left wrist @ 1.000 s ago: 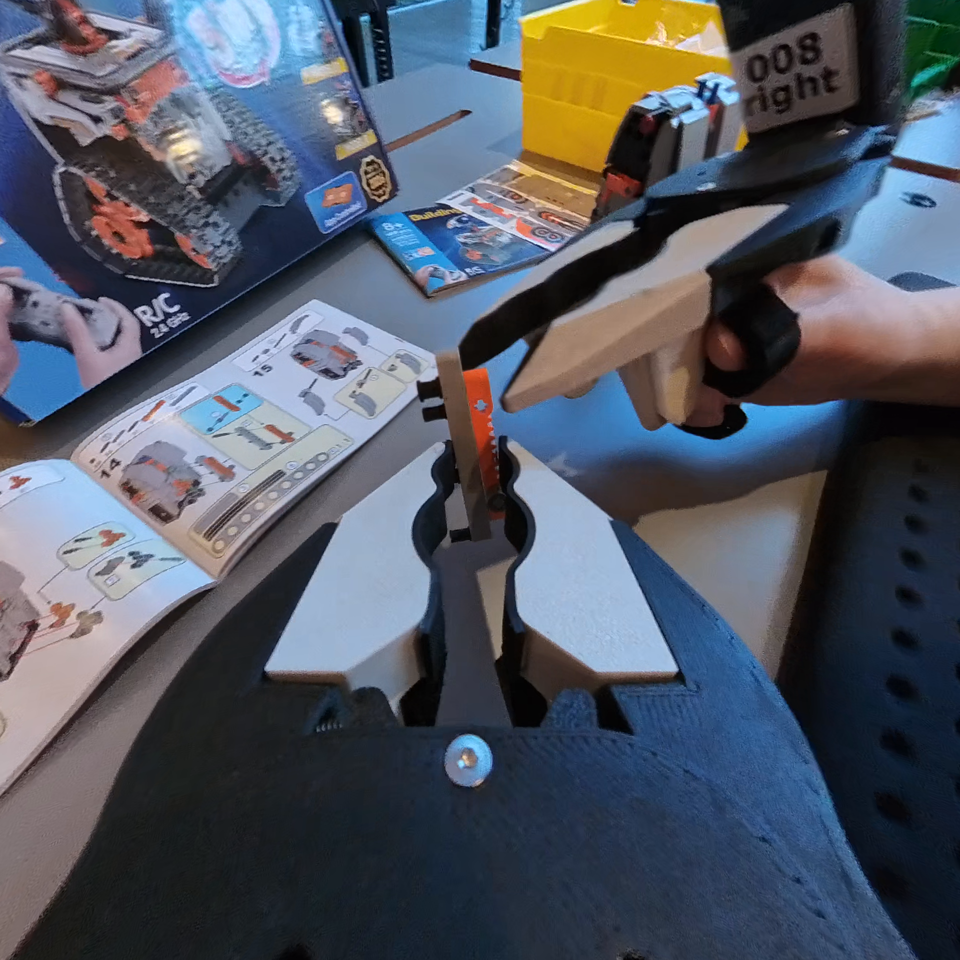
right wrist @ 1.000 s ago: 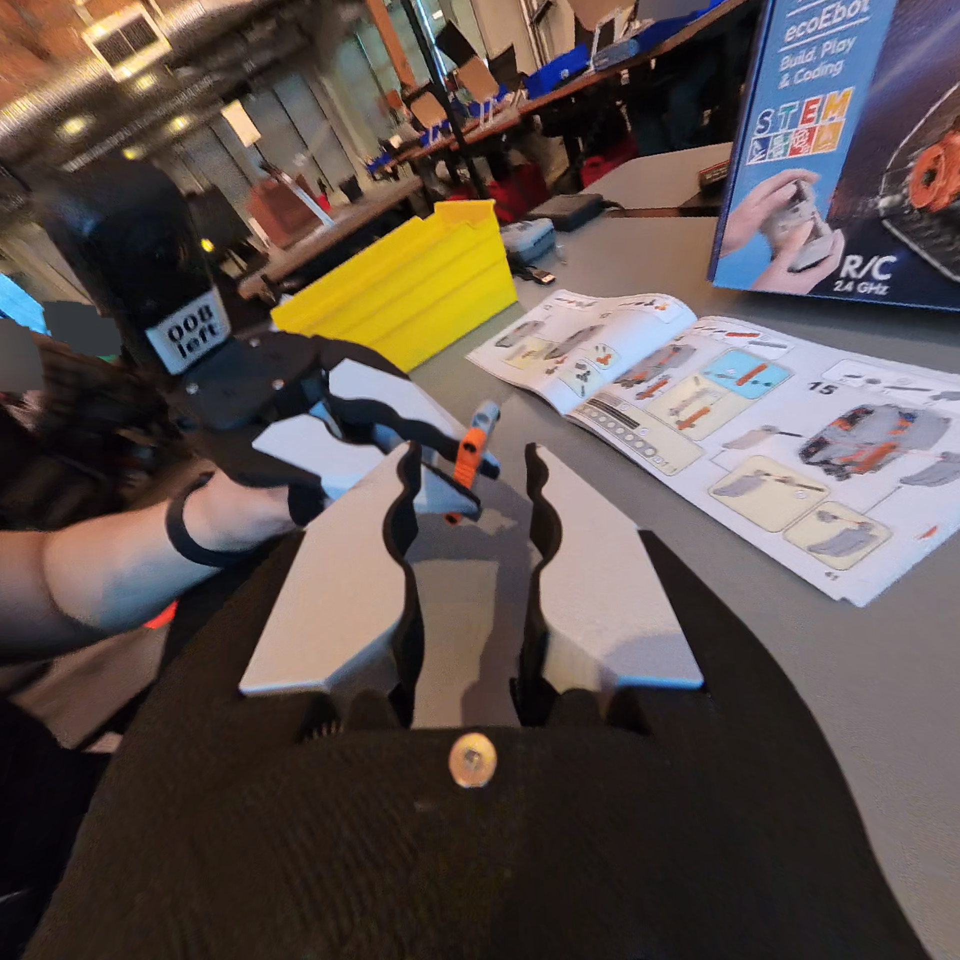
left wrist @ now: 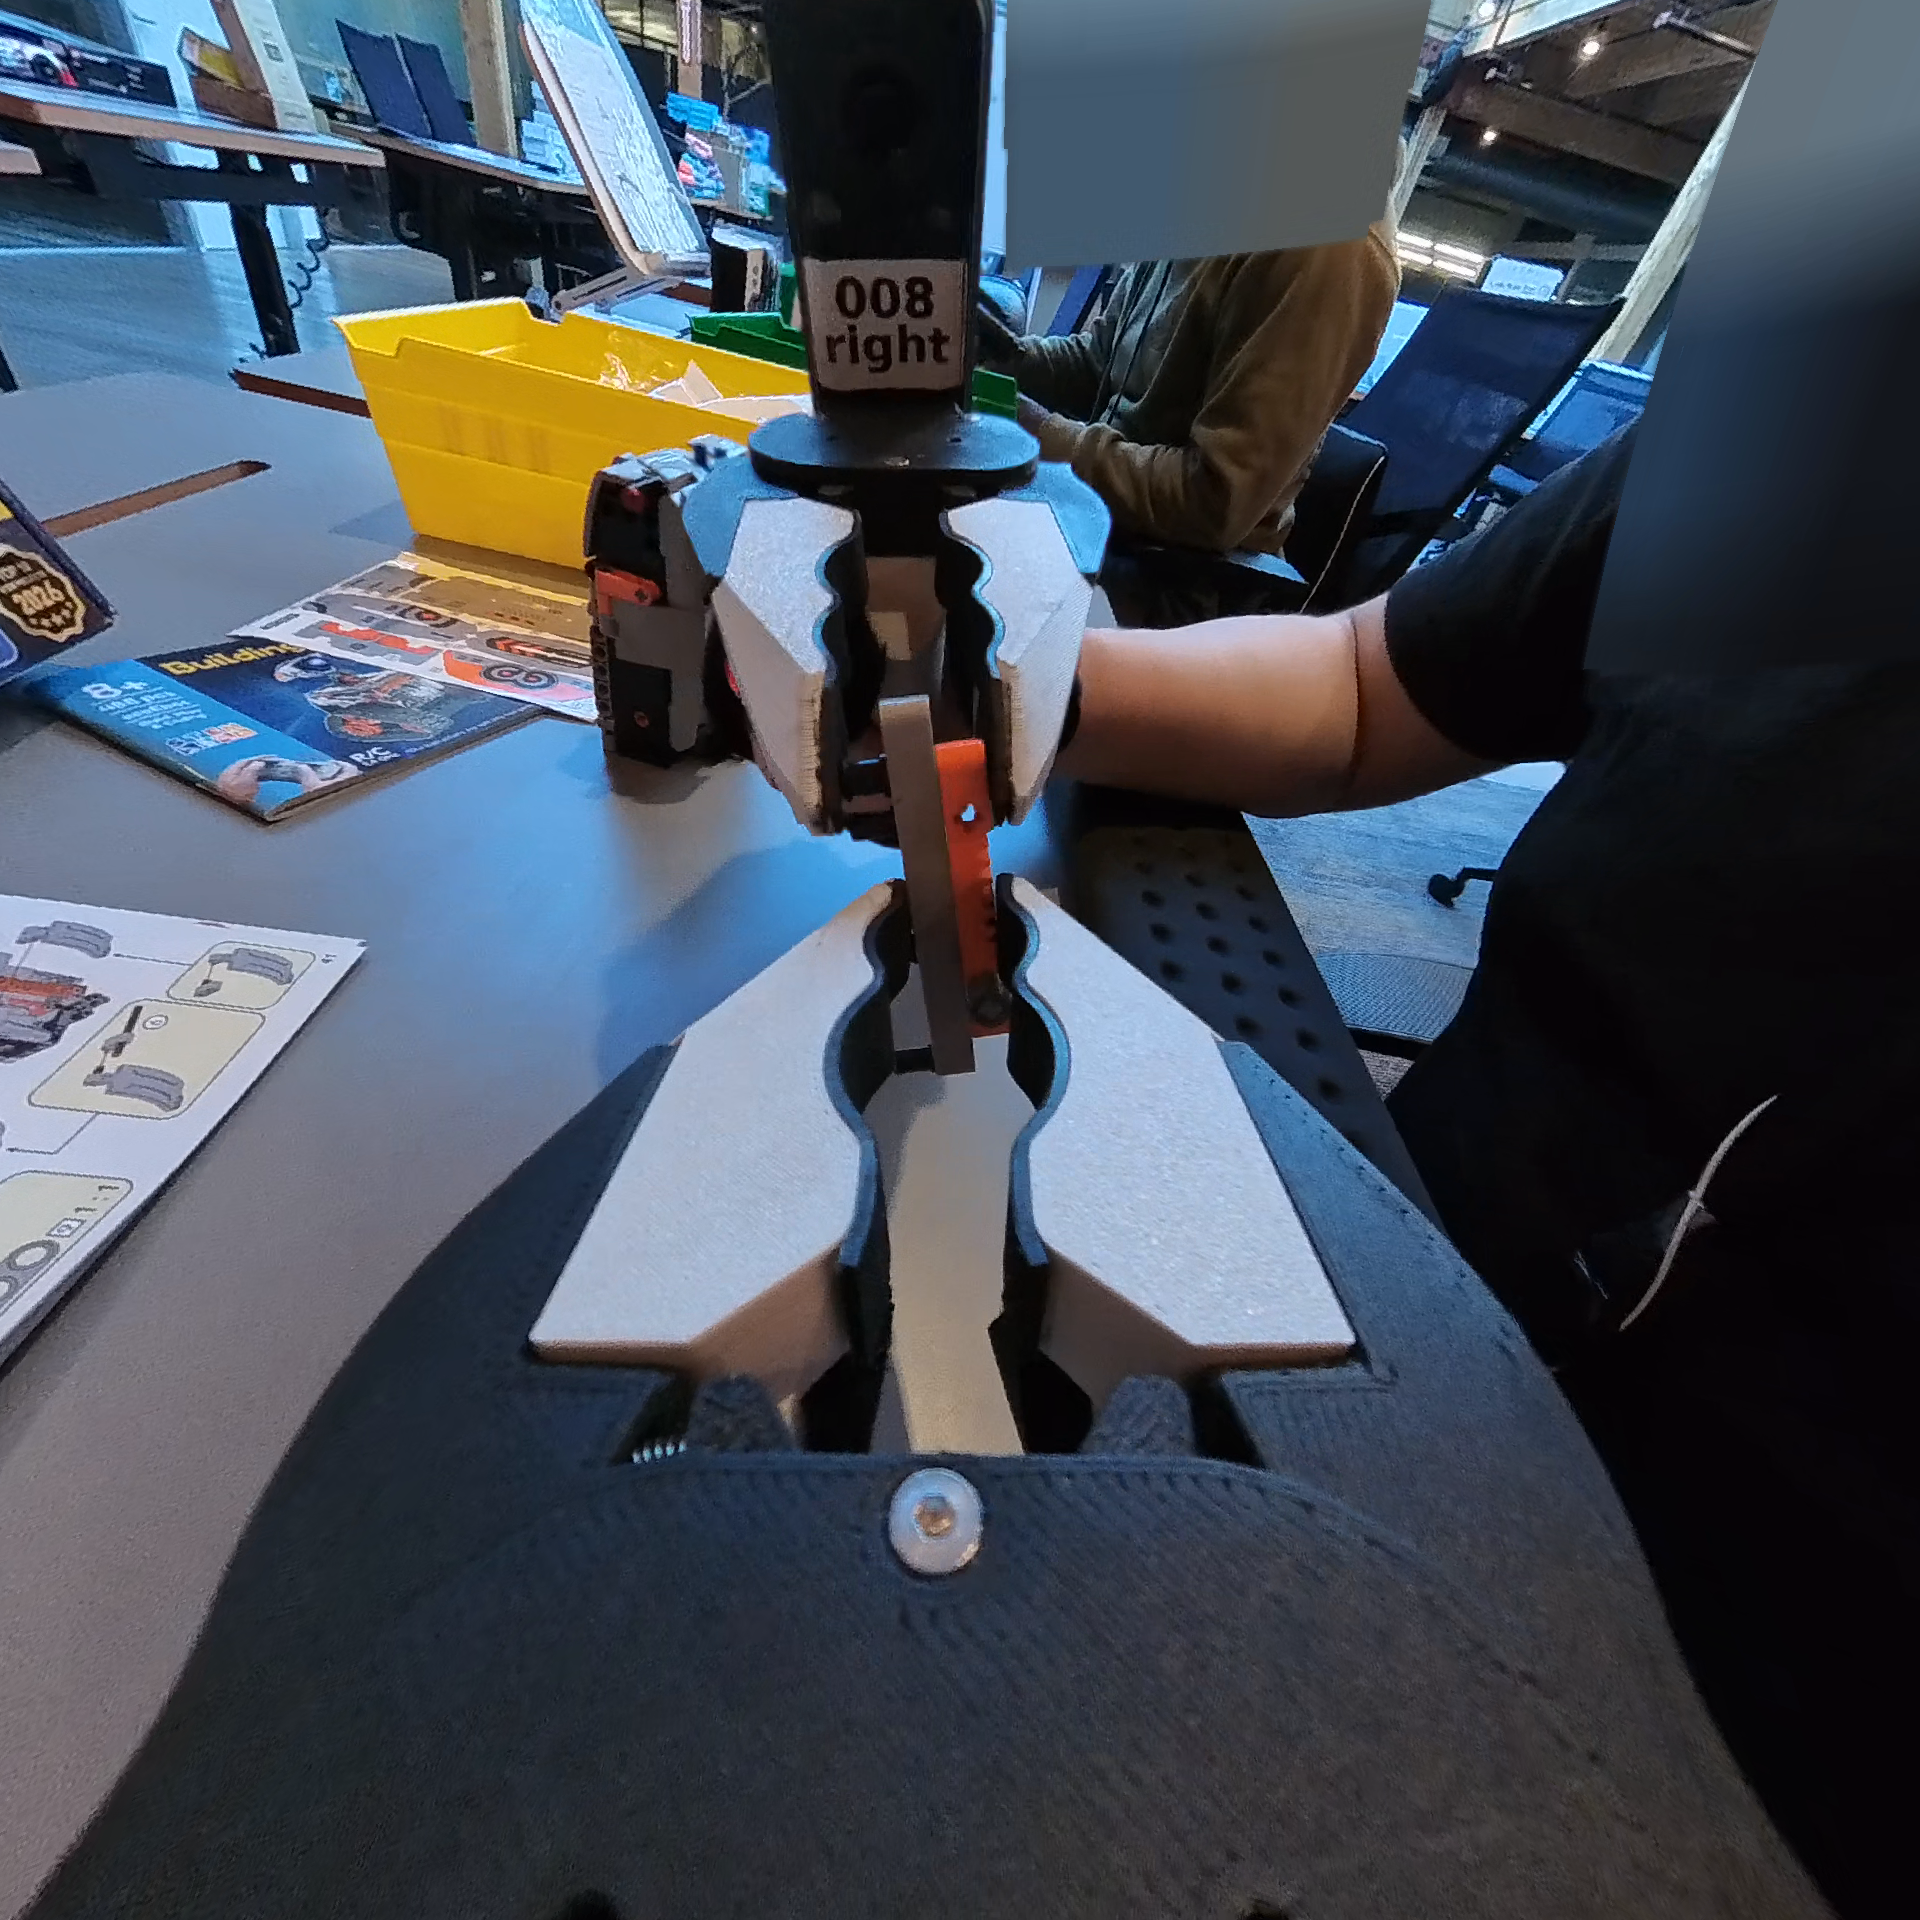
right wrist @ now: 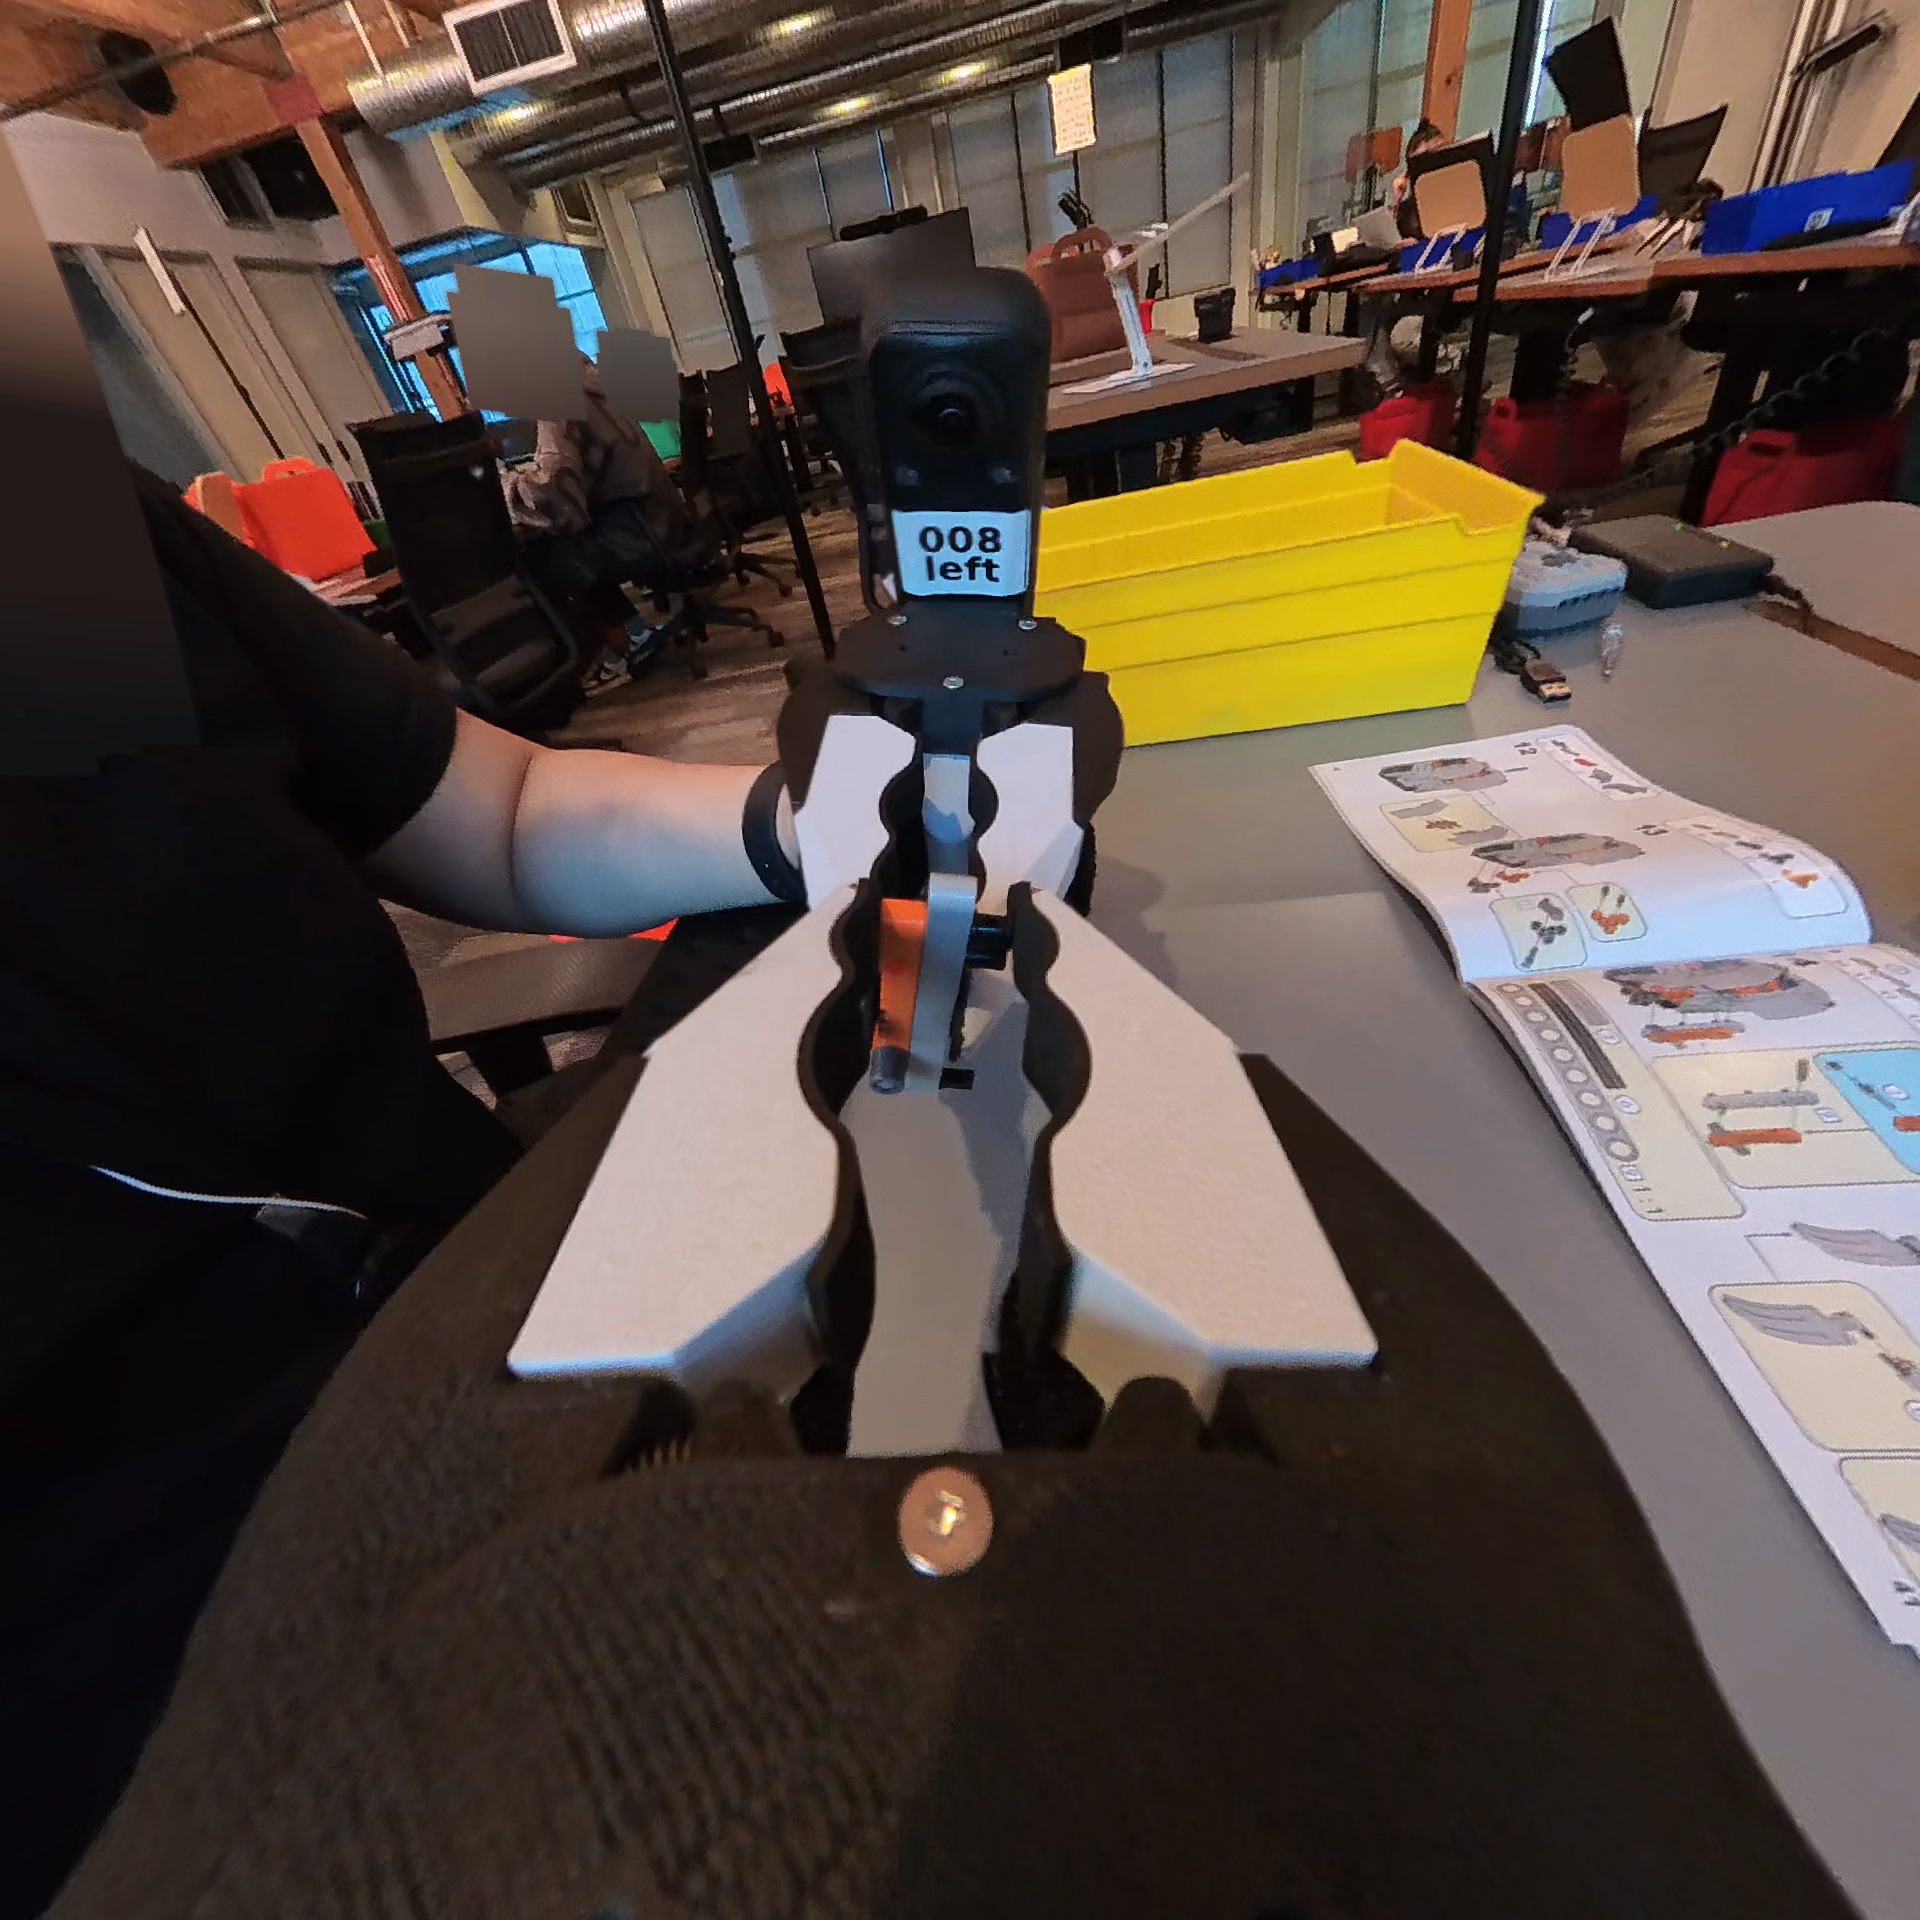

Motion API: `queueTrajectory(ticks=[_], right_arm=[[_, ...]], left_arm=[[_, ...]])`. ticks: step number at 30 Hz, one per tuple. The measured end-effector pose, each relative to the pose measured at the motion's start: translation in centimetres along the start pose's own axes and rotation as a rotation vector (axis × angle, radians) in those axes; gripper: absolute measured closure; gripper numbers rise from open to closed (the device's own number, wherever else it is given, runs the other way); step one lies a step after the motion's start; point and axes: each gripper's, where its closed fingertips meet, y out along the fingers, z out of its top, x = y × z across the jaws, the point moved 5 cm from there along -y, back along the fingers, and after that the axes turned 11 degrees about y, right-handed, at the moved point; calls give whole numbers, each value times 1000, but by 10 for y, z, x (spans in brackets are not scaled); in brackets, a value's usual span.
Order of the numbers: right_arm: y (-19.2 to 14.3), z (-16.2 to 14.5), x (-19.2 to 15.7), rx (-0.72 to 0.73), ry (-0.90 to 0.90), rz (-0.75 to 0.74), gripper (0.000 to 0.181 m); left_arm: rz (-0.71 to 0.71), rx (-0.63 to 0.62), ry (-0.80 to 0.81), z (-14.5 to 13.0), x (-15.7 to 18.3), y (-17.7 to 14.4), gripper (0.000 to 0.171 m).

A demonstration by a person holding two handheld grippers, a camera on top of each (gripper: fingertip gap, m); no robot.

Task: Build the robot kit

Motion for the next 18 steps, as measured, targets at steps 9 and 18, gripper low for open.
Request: queueTrajectory(ticks=[9,18], right_arm=[[-3,5,-2,30,-47,-69,144],[-15,4,30,304,329,-499,128]], left_arm=[[45,-10,-2,1,-2,2,158],[515,-293,137,-20,-37,-5,157]])
